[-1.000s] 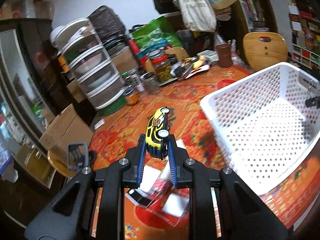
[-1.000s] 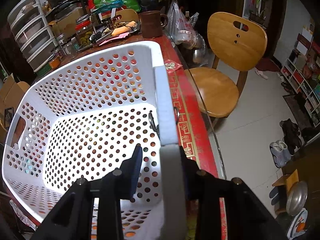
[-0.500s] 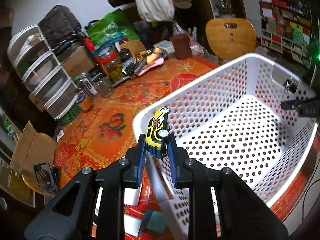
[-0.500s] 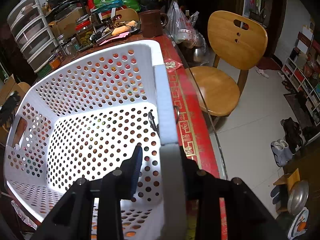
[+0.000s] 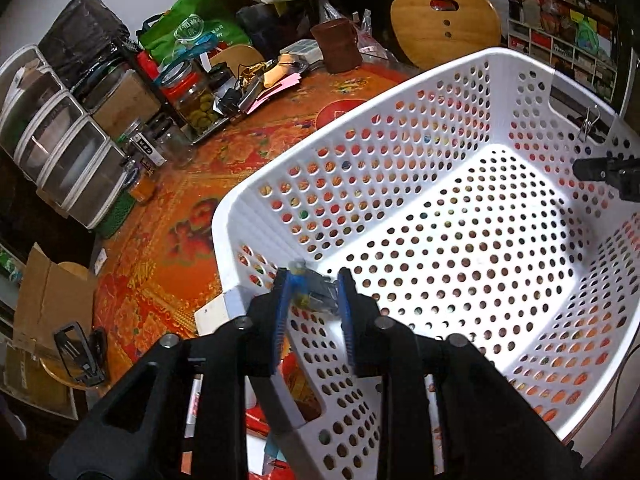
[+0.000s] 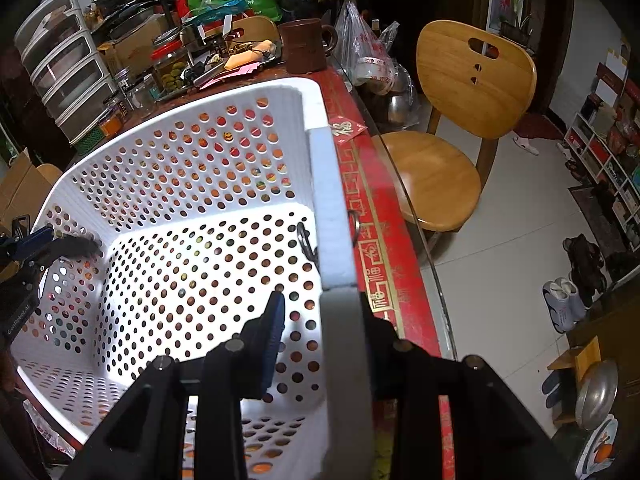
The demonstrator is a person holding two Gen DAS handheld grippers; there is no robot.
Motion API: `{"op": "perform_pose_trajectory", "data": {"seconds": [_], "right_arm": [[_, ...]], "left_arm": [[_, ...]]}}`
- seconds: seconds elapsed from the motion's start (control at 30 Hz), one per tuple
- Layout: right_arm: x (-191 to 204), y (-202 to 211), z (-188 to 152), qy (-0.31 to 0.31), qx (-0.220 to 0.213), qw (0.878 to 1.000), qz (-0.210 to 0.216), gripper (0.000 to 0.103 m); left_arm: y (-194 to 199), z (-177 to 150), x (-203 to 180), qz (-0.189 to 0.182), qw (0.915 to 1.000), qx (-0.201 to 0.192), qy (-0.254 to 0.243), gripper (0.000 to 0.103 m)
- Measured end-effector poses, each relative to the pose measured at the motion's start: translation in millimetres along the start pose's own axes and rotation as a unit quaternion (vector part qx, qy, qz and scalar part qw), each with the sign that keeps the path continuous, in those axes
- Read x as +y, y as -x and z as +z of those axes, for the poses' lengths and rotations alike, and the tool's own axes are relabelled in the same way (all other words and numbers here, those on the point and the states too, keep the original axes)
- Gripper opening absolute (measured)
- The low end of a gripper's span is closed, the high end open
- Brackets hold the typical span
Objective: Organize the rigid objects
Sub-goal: 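Drop the yellow toy car into the basket with the left tool, then grasp the black-and-white charger with the left tool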
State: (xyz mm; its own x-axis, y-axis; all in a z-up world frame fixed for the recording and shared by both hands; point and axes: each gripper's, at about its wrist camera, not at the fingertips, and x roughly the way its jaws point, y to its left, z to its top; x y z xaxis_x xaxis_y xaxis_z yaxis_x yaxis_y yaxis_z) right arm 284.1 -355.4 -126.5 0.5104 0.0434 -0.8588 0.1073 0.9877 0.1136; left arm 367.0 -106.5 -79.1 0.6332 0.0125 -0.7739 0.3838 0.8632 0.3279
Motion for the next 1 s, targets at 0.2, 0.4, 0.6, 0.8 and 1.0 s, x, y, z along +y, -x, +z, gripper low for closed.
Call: {"op": "perform_pose_trajectory", "data": {"seconds": [0.2, 0.4, 0.6, 0.8, 1.0], "right_arm": [[0.9, -0.3, -2.7, -0.001, 0.001, 1.0, -0.002, 0.033], [0.3, -0.6, -0.5, -0.002, 0.001, 1.0, -0.003, 0.032], [-1.7, 0.0, -0.1, -0.004, 0.0, 1.0, -0.001, 0.032], [-1.3, 0.7, 0.3, -0.003, -0.001, 1.0, 0.001, 0.032], [-1.0, 1.4, 0.6, 0.002, 0.001, 1.0, -0.004, 0.032]], "left_arm": [[45.6, -10.3, 12.4, 0.015, 0.9956, -0.091, 0.018, 0.085], [104.2, -56.6, 77.6, 0.054, 0.9767, -0.17, 0.119, 0.102], [71.8, -145.3, 161.3, 0.078, 0.9572, -0.107, 0.257, 0.102], [12.2, -207.2, 185.0, 0.083, 0.9502, -0.03, 0.299, 0.102], [-19.4, -219.2, 195.6, 0.057, 0.9469, -0.015, 0.316, 0.094]]}}
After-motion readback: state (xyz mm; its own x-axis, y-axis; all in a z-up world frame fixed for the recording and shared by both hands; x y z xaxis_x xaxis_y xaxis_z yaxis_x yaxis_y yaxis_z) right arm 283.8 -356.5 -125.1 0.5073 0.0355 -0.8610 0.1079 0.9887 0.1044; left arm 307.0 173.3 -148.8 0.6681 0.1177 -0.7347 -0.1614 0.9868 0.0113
